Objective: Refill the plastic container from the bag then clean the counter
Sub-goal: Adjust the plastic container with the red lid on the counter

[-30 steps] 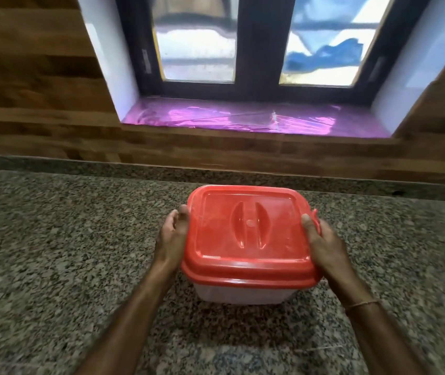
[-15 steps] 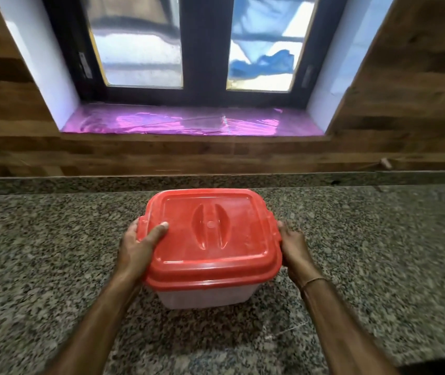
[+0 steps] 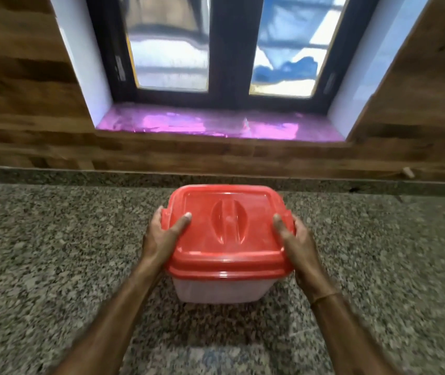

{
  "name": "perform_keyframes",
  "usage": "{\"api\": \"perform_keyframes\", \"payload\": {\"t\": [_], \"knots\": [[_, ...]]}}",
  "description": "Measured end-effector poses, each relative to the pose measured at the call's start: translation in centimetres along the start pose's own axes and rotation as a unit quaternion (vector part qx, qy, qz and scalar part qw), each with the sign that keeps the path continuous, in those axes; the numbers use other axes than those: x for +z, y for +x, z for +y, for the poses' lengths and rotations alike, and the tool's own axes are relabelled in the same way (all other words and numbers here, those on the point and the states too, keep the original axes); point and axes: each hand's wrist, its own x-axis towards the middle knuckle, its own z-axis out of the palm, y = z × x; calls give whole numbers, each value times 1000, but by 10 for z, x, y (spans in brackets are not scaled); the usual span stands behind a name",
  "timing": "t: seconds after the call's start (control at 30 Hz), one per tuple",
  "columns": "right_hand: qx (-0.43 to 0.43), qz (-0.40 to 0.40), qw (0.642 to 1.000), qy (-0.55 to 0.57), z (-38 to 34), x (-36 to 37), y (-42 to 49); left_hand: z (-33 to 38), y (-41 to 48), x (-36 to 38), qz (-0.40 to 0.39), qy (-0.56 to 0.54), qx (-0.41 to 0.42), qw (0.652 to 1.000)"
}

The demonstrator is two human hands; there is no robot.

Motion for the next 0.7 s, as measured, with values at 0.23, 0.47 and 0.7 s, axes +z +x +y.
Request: {"api": "perform_keyframes", "payload": {"t": [0.23,0.47,0.7], "knots": [[-44,24,999,-7,-36,0,-3,31,-4,-6,27,6,45,999],[3,52,993,106,-46,-55,18,56,-2,39,-2,44,68,997],[50,114,970,207,-18,-174,49,64,-25,136,-109,139,80,981]]}}
